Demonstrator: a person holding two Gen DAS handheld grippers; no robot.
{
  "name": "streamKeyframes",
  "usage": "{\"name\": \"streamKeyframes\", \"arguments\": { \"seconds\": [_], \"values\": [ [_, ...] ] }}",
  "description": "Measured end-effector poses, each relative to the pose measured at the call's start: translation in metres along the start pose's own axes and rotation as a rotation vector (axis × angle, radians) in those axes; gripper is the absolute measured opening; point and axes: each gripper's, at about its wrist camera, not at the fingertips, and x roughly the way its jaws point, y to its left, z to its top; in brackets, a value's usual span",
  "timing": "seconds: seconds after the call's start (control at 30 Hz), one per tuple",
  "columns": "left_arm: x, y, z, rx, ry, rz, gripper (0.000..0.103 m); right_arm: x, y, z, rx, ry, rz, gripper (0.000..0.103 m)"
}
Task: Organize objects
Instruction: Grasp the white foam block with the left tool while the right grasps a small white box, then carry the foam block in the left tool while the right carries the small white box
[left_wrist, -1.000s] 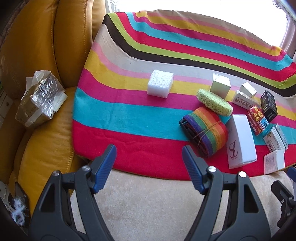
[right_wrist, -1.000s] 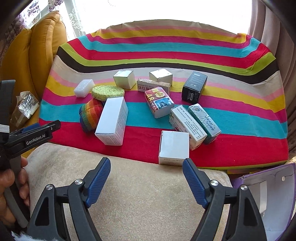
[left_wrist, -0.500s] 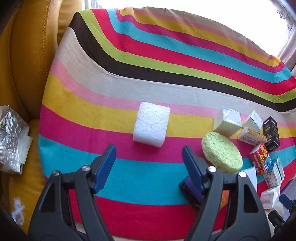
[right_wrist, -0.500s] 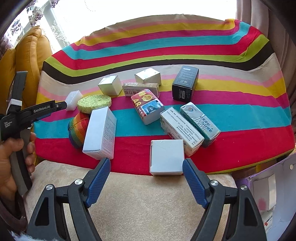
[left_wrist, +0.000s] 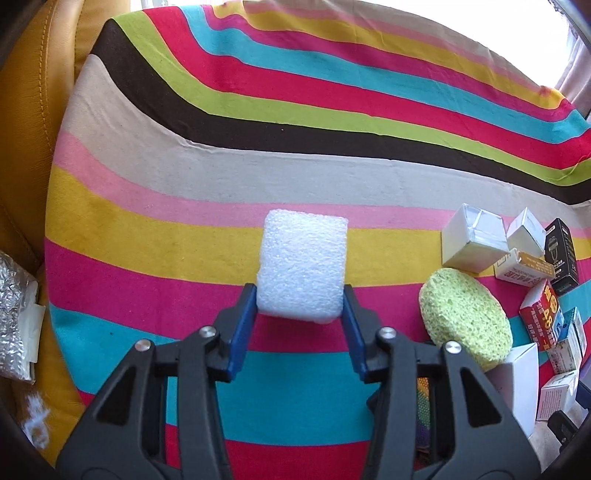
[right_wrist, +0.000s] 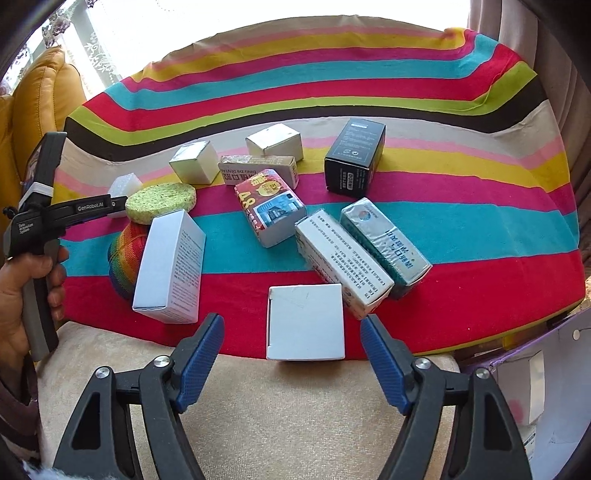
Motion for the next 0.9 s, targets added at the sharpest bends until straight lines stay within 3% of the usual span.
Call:
{"name": "streamKeyframes", "arguments": {
  "seconds": [0.1,0.4,0.9],
  "values": [
    [-0.020,-0.001,-0.010,-0.018,-0.039,0.005,0.049,0.006,-0.001,-0.003,-0.001,0.020,-0.007,0.047],
    [-0.083,-0.021,-0.050,-0.047,-0.137,-0.033,0.049,-0.002,0.007,-0.014,-0.057,-0.016,-0.011,0.043],
    [-0.128,-0.079,-0.111,0.001,-0.118,-0.117,0.049,-0.043,-0.001,-0.036,-0.086,-0.133,-0.006,0.042]
  ]
}}
